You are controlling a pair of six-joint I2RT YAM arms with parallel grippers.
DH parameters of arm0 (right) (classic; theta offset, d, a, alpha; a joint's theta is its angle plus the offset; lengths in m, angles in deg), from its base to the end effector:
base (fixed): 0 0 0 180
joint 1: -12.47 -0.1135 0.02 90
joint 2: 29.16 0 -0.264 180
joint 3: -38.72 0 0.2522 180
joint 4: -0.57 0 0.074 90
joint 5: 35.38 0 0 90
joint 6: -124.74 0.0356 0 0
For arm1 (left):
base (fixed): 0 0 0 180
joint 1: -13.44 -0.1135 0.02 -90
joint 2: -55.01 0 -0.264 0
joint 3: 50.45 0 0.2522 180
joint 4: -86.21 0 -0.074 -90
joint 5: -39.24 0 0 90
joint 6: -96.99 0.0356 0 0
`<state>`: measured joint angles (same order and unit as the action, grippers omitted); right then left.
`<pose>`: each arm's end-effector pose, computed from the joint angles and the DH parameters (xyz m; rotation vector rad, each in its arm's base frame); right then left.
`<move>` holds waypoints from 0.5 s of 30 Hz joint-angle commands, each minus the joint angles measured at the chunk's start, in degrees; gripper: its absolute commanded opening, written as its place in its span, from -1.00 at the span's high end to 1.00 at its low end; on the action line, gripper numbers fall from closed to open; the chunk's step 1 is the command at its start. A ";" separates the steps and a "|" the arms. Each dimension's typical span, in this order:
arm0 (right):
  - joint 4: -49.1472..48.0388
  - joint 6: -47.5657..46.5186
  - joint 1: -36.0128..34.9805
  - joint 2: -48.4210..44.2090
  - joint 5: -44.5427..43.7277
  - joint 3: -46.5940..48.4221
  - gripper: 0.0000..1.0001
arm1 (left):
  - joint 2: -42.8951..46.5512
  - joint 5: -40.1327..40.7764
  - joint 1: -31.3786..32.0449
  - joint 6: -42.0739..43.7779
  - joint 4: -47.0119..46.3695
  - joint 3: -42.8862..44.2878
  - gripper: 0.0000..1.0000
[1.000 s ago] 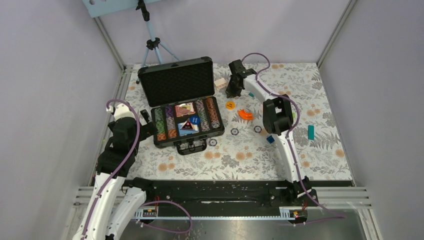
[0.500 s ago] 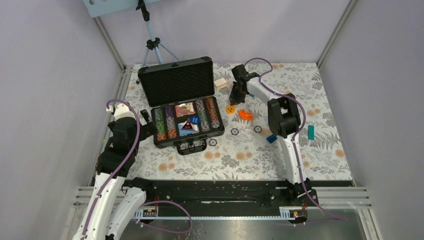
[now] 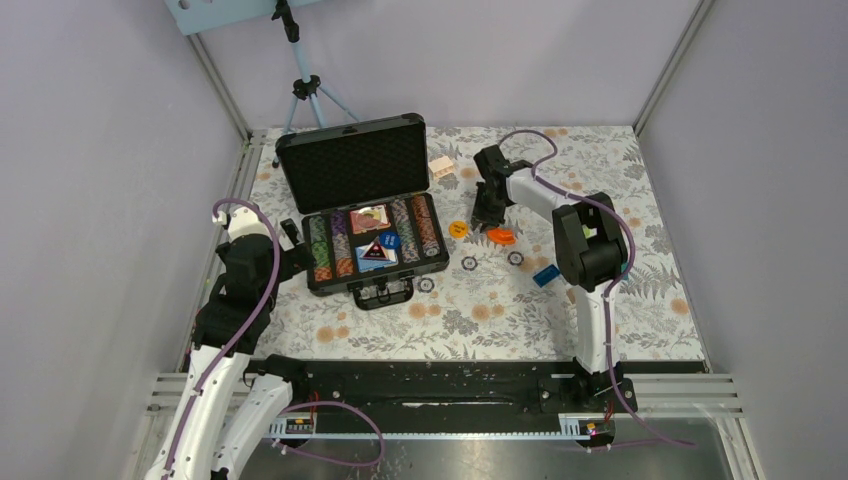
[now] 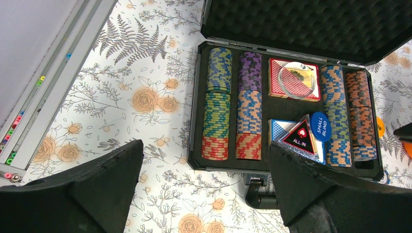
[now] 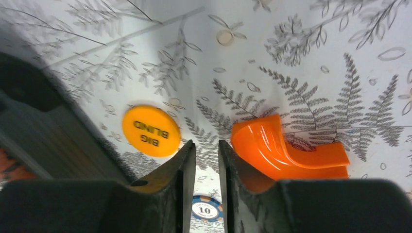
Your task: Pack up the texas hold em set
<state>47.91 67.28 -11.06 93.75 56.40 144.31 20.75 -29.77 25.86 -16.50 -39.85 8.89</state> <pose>0.4132 0.1811 0.1610 0.2062 2.7392 0.3279 0.1240 -0.0142 0.3173 -0.4161 1.9954 -0.0119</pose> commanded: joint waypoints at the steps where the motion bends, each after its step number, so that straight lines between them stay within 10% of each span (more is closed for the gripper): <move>1: -1.31 -0.80 -0.20 0.30 -2.43 7.68 0.31 | -0.10 -0.06 0.23 0.90 -2.64 0.00 -0.98; 15: 7.85 -2.55 -3.14 14.92 -3.45 31.04 0.14 | -0.44 -0.29 0.23 0.99 -2.74 0.01 -0.98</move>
<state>49.64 66.88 -11.69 104.70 53.78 170.36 20.70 -29.79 25.86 -16.43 -39.87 8.89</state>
